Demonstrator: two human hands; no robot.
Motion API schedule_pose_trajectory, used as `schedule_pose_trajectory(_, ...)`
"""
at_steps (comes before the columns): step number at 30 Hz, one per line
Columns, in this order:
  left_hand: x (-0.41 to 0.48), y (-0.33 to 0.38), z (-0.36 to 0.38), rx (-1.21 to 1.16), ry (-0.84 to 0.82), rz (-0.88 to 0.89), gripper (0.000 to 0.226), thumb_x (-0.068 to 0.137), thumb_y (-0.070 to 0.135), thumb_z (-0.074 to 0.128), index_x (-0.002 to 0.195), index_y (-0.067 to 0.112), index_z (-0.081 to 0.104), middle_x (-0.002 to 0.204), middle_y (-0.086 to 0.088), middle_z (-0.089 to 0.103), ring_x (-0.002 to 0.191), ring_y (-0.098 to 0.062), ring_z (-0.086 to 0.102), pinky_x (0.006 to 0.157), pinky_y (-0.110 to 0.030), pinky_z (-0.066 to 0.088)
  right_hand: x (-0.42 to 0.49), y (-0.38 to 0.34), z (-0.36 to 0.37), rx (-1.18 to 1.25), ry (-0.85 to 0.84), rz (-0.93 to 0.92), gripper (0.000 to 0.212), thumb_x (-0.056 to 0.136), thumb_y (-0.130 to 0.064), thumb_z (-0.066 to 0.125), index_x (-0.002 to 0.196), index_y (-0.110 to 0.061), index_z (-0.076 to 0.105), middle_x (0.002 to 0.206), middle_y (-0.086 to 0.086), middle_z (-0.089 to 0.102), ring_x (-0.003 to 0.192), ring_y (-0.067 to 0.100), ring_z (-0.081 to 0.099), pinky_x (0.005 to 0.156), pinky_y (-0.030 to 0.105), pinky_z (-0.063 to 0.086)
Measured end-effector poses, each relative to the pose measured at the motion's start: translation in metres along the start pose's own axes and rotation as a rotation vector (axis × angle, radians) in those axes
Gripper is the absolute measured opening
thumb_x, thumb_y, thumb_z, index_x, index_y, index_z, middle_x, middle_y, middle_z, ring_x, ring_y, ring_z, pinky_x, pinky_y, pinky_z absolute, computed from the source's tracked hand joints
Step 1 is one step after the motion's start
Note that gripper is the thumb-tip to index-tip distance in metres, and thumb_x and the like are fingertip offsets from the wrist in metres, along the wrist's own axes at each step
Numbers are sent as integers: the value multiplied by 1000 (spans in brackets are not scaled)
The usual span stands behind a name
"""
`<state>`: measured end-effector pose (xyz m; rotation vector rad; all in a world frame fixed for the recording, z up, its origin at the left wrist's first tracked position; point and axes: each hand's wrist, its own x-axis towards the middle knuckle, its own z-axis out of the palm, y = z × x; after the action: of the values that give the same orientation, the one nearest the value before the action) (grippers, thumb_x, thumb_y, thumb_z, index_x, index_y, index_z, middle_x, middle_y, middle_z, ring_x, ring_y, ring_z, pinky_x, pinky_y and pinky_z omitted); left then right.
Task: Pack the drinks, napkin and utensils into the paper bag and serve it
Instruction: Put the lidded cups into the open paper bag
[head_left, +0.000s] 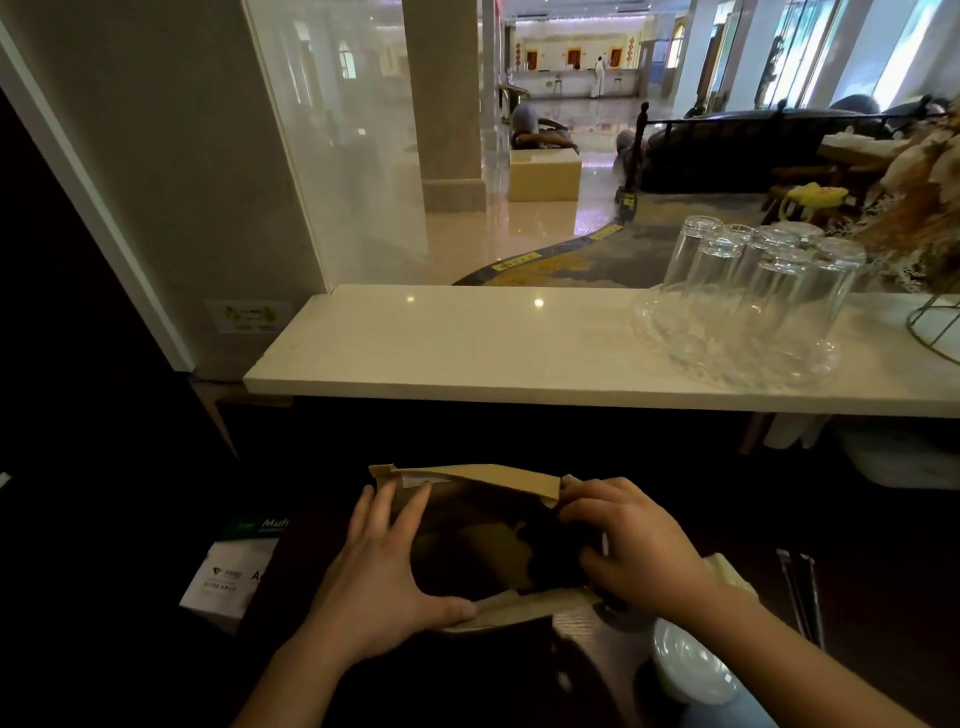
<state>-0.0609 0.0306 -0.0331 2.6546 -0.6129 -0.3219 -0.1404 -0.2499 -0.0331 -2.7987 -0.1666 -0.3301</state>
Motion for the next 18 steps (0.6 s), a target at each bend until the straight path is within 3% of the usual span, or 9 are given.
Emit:
schedule_pose_trajectory(7,0,6,2,-54,-31,31,130,52,77,73,146,51,-14,155,19,-30,143,-11,-25,116,-53,17,-1,-2,5,34,21,76,37,85,-16,63,119,-30,65,139,-12,50,120,12,49,94,24,46)
schedule_pose_trajectory(11,-2,-2,3,-73,-32,39,132,51,77,74,146,50,-13,154,19,-32,144,-12,-23,116,-53,19,-7,-10,-3,414,204,114,30,85,-32,70,115,-34,67,131,-20,55,118,2,54,92,21,48)
schedule_pose_trajectory(14,-1,-6,5,-75,-10,50,134,47,79,72,146,51,-13,155,18,-30,145,-13,-22,115,-53,20,-27,2,-5,534,319,321,32,84,-27,73,114,-31,67,118,-16,64,108,6,63,89,31,53)
schedule_pose_trajectory(16,1,-6,6,-78,5,56,134,47,79,73,146,51,-14,156,17,-29,145,-14,-21,115,-53,21,-48,17,-2,344,190,507,42,83,-31,74,122,-29,61,118,-10,64,109,14,62,89,34,52)
schedule_pose_trajectory(18,2,-4,6,-78,14,59,135,48,78,75,145,51,-15,155,17,-29,145,-14,-20,115,-52,21,-72,28,8,52,-110,598,69,79,-48,72,139,-27,46,135,-2,52,123,21,50,97,33,45)
